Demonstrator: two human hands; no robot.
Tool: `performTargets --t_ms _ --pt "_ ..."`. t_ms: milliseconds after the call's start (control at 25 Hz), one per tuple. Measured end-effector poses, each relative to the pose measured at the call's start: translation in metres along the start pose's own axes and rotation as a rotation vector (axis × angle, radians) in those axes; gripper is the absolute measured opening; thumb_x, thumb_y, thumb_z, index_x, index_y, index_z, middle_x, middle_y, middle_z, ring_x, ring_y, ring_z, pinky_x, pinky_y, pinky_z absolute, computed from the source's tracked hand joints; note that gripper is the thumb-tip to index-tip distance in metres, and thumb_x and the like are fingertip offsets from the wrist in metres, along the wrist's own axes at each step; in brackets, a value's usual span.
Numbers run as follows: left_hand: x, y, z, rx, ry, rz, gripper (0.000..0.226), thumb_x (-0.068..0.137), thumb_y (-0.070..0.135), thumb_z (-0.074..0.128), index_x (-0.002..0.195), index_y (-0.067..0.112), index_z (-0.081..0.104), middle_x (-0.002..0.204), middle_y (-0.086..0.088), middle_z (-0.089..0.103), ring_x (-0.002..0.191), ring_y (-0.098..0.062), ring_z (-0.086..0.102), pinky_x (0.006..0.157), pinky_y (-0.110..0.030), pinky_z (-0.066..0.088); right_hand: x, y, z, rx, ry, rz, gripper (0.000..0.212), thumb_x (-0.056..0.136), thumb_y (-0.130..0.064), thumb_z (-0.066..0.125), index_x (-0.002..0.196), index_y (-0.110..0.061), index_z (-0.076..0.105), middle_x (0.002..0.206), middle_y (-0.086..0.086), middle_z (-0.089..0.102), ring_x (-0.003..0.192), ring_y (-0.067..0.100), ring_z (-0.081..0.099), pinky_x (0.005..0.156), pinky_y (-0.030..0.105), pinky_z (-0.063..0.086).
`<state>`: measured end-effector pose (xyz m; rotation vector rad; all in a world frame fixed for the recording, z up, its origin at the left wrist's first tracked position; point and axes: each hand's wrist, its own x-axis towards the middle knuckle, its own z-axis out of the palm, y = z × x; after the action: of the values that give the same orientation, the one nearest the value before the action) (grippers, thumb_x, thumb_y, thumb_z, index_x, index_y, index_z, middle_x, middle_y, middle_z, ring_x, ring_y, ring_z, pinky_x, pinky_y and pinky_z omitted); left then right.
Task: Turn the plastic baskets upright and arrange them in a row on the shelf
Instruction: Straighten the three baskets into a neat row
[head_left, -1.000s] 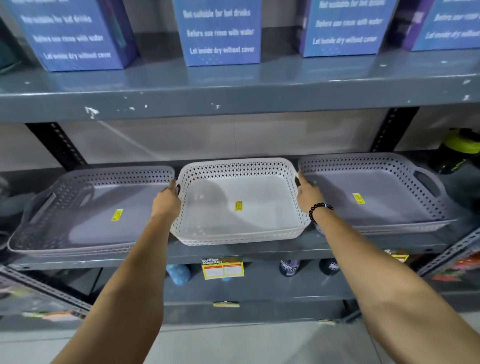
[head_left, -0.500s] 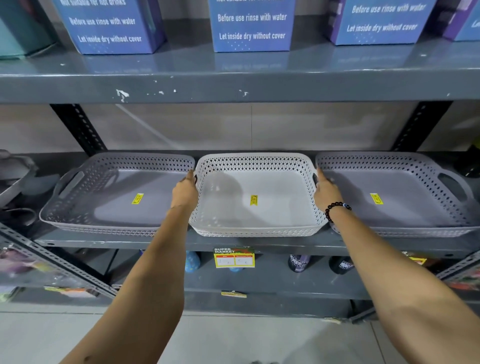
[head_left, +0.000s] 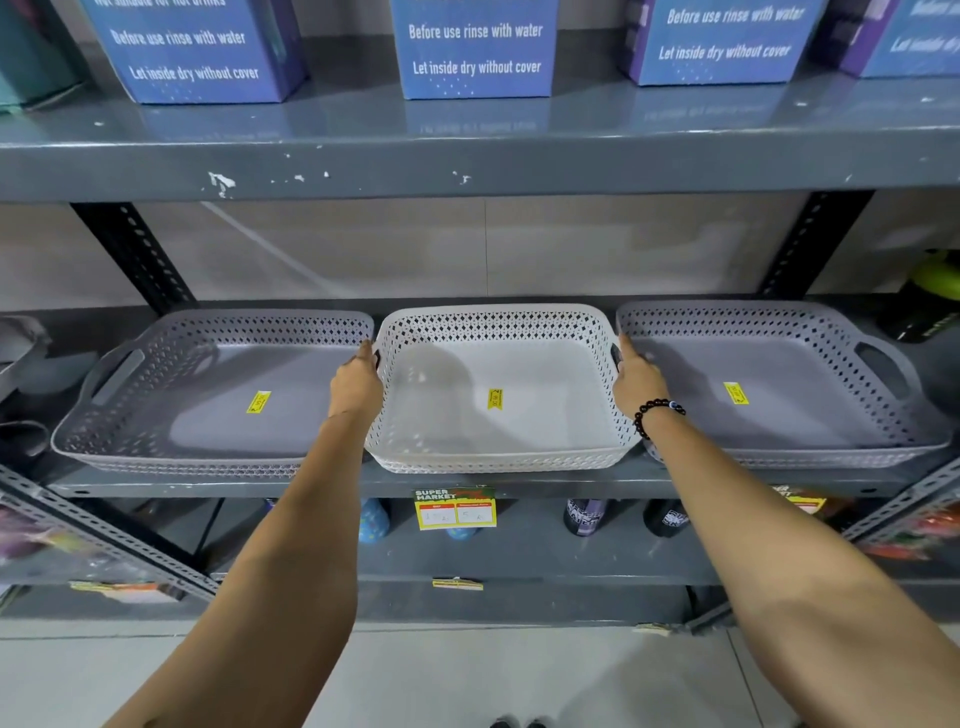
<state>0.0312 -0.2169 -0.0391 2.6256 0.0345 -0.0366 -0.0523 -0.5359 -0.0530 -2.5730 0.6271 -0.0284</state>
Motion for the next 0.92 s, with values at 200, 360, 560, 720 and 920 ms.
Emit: performTargets --t_ms 200,360,560,720,920 --pt "0.0005 -0.0016 0.0024 -0.007 0.016 0.000 0.051 0.098 -0.002 0.026 0.147 0.014 0.029 0.122 -0.030 0.058 0.108 -0.045 0.056 0.090 -0.049 0.051 -0.0060 -0.0026 -0.0031 0.015 0.011 0.007 0.072 0.089 0.012 0.036 0.151 -0.015 0.010 0.119 0.028 0.058 0.088 0.029 0.056 0.060 0.026 0.038" --pt "0.0029 -0.0025 0.0034 -0.013 0.016 -0.010 0.050 0.099 0.001 0.026 0.147 0.015 0.030 0.121 -0.031 0.058 0.108 -0.046 0.055 0.091 -0.050 0.050 -0.0072 -0.0035 -0.0038 0.063 0.012 0.017 0.071 0.090 0.011 0.036 0.151 -0.017 0.012 0.118 0.027 0.058 0.087 0.027 0.052 0.071 0.028 0.040" --pt "0.0039 -0.0031 0.0049 -0.008 0.015 -0.012 0.050 0.099 0.001 0.025 0.147 0.015 0.030 0.118 -0.032 0.059 0.108 -0.046 0.055 0.087 -0.048 0.047 -0.0073 -0.0042 -0.0034 0.079 0.016 0.026 0.071 0.090 0.011 0.036 0.151 -0.019 0.013 0.121 0.026 0.056 0.092 0.031 0.055 0.071 0.028 0.040" --pt "0.0026 -0.0021 0.0046 -0.022 0.022 -0.020 0.049 0.099 0.002 0.025 0.146 0.015 0.031 0.120 -0.032 0.058 0.107 -0.046 0.055 0.089 -0.050 0.049 -0.0093 -0.0046 -0.0040 0.084 0.025 0.024 0.071 0.091 0.010 0.036 0.151 -0.018 0.013 0.128 0.027 0.052 0.108 0.037 0.057 0.083 0.038 0.049" --pt "0.0011 -0.0017 0.0039 -0.032 0.019 -0.023 0.049 0.100 0.004 0.025 0.147 0.017 0.030 0.120 -0.031 0.058 0.106 -0.045 0.057 0.090 -0.050 0.051 -0.0103 -0.0054 -0.0058 0.080 0.021 0.026 0.071 0.091 0.010 0.036 0.151 -0.019 0.011 0.129 0.027 0.052 0.099 0.034 0.057 0.077 0.036 0.049"
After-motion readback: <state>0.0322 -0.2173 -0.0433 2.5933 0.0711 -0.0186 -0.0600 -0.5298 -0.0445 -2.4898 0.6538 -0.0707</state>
